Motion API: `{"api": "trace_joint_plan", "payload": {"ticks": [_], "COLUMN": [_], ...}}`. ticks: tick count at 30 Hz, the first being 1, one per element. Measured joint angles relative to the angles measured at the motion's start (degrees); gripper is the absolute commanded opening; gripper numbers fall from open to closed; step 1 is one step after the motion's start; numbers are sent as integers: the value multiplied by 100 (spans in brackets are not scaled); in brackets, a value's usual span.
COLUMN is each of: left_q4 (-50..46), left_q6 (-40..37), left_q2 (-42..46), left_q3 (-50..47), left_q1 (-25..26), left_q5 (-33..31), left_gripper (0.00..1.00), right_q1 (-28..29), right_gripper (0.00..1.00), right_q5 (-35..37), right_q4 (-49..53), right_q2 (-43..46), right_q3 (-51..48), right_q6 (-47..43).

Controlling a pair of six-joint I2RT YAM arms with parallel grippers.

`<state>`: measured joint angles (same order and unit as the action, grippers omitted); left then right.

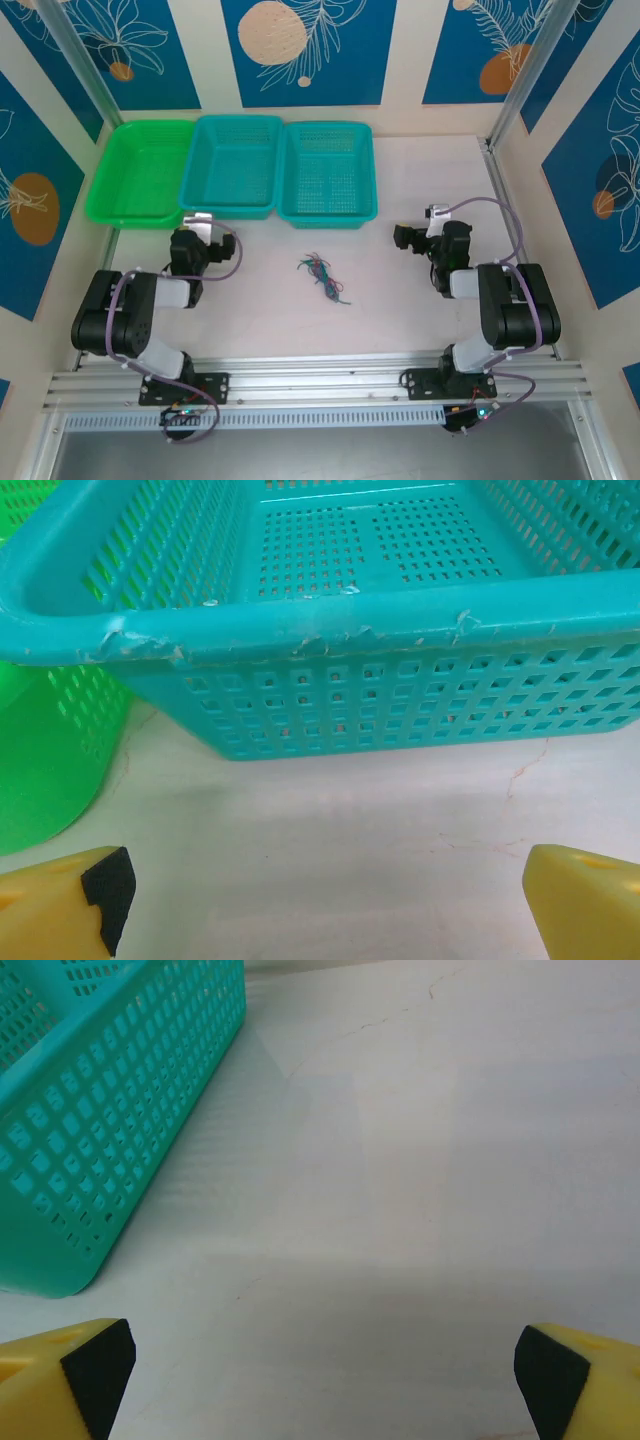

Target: Untangle the cables

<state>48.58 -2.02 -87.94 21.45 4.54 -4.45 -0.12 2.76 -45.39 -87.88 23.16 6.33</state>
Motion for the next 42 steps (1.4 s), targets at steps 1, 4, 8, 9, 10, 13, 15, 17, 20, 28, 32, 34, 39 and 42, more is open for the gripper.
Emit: {"api": "trace_joint_plan", "payload": {"ticks": [1,4,8,9,10,13,15,17,20,28,32,34,39,42], "left_q4": [0,0,0,0,0,0,-2,-2,-2,-216,-970,-1449,-3176,-4079], "left_q6": [0,0,0,0,0,-2,-2,-2,0,-133,-28,179,1010,1609], "left_q2": [0,0,0,0,0,0,0,0,0,450,1705,2468,3305,3224], "left_q3": [0,0,0,0,0,0,0,0,0,-76,-92,-39,822,1456], "left_q1": [0,0,0,0,0,0,0,0,0,46,175,247,527,1003], "left_q5": [0,0,2,13,20,42,44,44,44,133,-57,-166,63,444], "left_gripper": [100,100,100,100,100,100,100,100,100,100,95,87,81,74], "right_q1": [0,-2,-2,-2,-2,-15,-35,-39,-39,114,125,140,651,1174], "right_gripper": [99,99,99,99,99,99,99,99,97,95,93,90,90,89], "right_q5": [0,0,0,0,0,-4,-7,-7,-7,647,555,223,-719,-1084], "right_q4": [0,0,0,0,0,0,0,0,0,2240,3613,4212,5473,6039], "right_q2": [2,0,0,0,0,0,2,2,2,1554,2505,2817,3110,3069], "right_q3": [0,0,0,0,0,0,0,0,0,658,1329,1558,1958,2177], "right_q6": [0,0,0,0,0,2,0,2,2,649,1408,1668,2017,2079]}}
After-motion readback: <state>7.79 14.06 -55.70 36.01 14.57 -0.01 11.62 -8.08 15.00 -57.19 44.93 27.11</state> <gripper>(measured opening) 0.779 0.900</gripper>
